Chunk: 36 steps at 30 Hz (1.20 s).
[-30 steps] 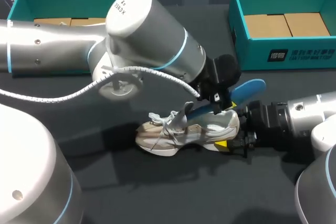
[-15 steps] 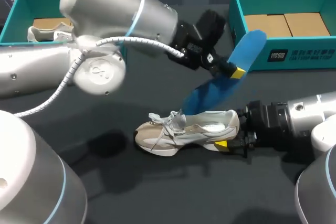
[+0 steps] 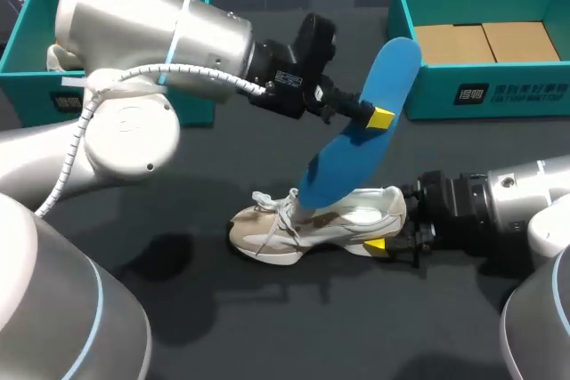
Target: Take the shoe out of the shoebox, open the shoe tongue, remove and reinsert the insole, then place the shoe into the shoebox
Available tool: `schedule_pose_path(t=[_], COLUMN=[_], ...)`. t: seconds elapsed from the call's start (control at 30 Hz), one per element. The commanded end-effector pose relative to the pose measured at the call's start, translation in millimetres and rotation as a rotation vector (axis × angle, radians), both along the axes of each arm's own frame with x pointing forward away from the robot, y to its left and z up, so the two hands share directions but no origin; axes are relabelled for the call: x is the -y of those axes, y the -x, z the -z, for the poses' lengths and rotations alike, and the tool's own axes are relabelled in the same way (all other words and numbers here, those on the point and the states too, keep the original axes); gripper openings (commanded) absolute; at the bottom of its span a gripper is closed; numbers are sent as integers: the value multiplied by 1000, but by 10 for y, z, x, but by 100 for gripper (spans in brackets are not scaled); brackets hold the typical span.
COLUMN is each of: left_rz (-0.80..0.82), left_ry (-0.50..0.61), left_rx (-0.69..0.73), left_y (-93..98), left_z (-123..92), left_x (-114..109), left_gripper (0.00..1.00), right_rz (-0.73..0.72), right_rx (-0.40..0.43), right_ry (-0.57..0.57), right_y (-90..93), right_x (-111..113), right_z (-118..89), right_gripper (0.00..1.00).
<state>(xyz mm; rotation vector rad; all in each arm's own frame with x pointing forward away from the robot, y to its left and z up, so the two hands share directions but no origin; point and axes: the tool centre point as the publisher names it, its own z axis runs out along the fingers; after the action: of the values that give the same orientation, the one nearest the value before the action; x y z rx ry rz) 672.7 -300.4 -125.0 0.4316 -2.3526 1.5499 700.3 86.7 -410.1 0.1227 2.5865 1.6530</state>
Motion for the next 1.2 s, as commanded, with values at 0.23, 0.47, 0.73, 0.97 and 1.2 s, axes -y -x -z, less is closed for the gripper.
schedule_pose_path(t=[0.23, 0.47, 0.73, 0.97, 1.2], left_rz=[-145, -145, -114, -111, -110], left_ry=[198, 198, 247, 240, 244], left_rx=[-16, -16, -69, -29, -30], left_y=[303, 303, 397, 626, 652], left_z=[-553, -553, -613, -762, -787], left_x=[-446, -446, -650, -960, -1015], left_gripper=[0, 0, 0, 0, 0], right_rz=[0, 0, 0, 0, 0], right_rx=[0, 0, 0, 0, 0], right_ry=[4, 4, 4, 4, 4], right_y=[6, 6, 6, 6, 6], right_x=[-2, -2, -2, -2, -2], right_z=[14, 14, 14, 14, 14], right_gripper=[0, 0, 0, 0, 0])
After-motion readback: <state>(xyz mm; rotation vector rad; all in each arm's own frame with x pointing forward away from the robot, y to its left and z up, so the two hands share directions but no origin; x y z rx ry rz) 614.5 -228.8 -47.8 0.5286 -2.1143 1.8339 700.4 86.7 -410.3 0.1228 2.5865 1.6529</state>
